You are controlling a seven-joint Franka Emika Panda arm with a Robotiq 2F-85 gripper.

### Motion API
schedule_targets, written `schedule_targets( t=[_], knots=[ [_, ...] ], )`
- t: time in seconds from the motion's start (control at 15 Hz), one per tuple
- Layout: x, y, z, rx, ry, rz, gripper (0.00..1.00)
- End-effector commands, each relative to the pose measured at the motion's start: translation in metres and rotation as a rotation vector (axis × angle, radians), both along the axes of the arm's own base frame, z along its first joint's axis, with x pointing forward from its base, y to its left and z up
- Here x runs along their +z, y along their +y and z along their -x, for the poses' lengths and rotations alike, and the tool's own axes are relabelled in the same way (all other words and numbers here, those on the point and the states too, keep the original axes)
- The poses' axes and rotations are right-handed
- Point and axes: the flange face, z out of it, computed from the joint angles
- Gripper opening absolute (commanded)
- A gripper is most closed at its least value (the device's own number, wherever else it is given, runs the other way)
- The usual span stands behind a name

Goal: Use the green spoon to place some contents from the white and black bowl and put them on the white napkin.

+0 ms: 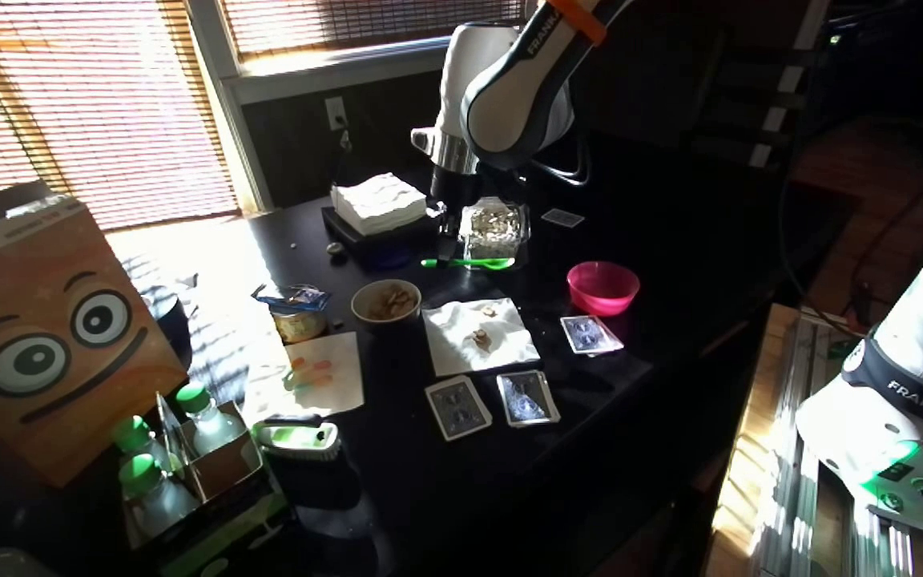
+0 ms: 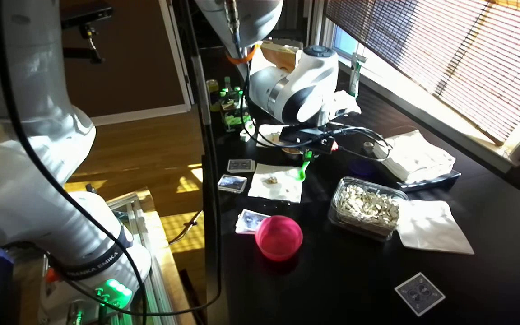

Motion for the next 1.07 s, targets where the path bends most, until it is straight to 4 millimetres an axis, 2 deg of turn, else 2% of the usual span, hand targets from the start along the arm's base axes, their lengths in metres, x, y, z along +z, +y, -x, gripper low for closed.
schedule_targets(
  t=[0.0,1.0],
  knots=[
    [-0.015,0.004,-0.005,-0.043,0.014,-0.030,0.06],
    [-0.062,-0.011,-0.016,-0.163,-0.109,-0.015,0.06]
  ],
)
